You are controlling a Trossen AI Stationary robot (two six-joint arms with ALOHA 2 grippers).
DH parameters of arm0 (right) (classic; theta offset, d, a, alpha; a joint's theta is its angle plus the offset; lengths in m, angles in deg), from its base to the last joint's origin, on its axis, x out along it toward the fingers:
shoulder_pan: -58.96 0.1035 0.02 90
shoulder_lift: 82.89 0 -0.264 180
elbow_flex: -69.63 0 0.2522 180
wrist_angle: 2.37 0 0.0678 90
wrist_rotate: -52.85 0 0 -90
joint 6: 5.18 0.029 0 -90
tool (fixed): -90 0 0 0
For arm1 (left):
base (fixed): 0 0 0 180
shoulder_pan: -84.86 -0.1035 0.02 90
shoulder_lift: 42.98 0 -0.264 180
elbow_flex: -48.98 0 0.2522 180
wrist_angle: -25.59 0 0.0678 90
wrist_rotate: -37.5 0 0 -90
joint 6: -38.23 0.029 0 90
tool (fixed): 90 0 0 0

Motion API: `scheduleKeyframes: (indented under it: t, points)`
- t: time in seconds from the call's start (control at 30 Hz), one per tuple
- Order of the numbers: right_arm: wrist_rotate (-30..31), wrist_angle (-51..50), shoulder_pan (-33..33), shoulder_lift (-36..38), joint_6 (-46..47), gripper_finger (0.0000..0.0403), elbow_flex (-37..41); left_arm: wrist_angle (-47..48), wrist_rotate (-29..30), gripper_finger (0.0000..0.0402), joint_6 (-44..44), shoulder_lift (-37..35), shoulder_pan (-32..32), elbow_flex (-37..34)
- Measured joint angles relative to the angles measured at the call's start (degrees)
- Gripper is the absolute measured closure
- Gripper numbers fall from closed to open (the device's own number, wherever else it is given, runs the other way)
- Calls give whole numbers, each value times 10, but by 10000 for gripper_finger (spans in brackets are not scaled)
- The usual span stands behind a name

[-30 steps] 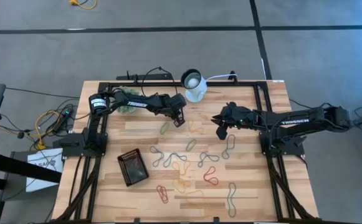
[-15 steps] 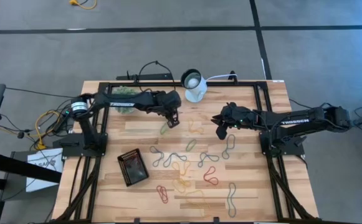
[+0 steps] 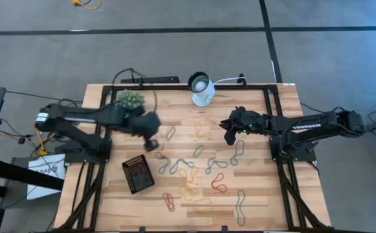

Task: Pick and place items into bin
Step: Put the red rubber band into the black bin

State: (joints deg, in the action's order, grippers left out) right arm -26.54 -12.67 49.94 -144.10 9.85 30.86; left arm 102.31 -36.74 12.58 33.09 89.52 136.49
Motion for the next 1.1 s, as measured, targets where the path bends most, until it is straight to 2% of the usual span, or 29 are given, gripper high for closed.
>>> scheduleKeyframes:
  t: [0.13, 0.23, 0.5, 0.57, 0.63, 0.77, 1.03, 1.1]
  points:
    - [0, 0, 0, 0, 0, 330, 0, 51, 3, 401, -92, -41, 97, 0]
    - [0, 0, 0, 0, 0, 330, 0, 76, 51, 401, -148, -47, 158, 0]
    - [0, 0, 0, 0, 0, 330, 0, 164, 86, 401, -321, 3, 252, 0]
    - [0, 0, 0, 0, 0, 330, 0, 167, 86, 401, -339, 27, 270, 0]
    - [0, 0, 0, 0, 0, 330, 0, 172, 75, 401, -318, 46, 280, 0]
    - [0, 0, 0, 0, 1, 330, 0, 175, 2, 401, -315, 74, 295, 0]
    - [0, 0, 0, 0, 1, 330, 0, 262, 37, 401, -400, 63, 316, -2]
    - [0, 0, 0, 0, 1, 330, 0, 245, 55, 401, -399, 47, 319, -19]
